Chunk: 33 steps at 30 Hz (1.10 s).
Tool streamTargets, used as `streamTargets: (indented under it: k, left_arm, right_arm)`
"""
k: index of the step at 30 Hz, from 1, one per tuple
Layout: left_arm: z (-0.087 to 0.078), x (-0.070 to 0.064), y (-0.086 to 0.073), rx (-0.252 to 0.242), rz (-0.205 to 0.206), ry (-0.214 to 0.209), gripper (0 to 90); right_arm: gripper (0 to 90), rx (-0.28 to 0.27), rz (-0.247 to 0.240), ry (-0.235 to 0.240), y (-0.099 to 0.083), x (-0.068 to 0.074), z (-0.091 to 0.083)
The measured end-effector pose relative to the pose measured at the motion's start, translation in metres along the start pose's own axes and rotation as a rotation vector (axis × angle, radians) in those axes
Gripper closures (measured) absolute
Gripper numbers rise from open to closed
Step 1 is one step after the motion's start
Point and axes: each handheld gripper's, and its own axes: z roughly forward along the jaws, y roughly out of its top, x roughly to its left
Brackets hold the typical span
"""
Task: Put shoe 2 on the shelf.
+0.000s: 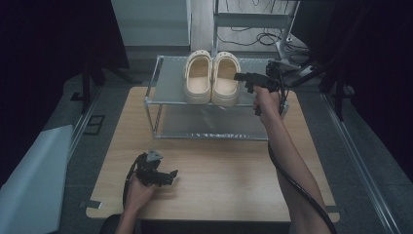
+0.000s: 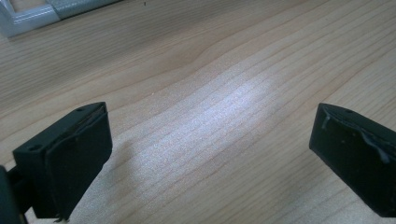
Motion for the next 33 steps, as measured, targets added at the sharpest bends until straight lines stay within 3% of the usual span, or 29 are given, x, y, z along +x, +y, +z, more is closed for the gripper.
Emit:
streamTargets:
  k: [7, 19, 33]
  left_arm:
    - [0.001, -0.001, 0.0, 0.004, 0.003, 0.0, 0.0]
    - [0.001, -0.001, 0.0, 0.003, 0.005, 0.0, 0.0]
    - [0.002, -0.002, 0.0, 0.008, 0.011, 0.002, 0.0]
  right_arm:
    - [21.1, 0.026, -0.028, 0.036, -0.003, -0.004, -0.009]
    - [18.5, 0.065, -0.019, 0.124, -0.012, -0.011, -0.022]
    - [15.8, 0.102, -0.032, 0.189, -0.029, -0.019, -0.04]
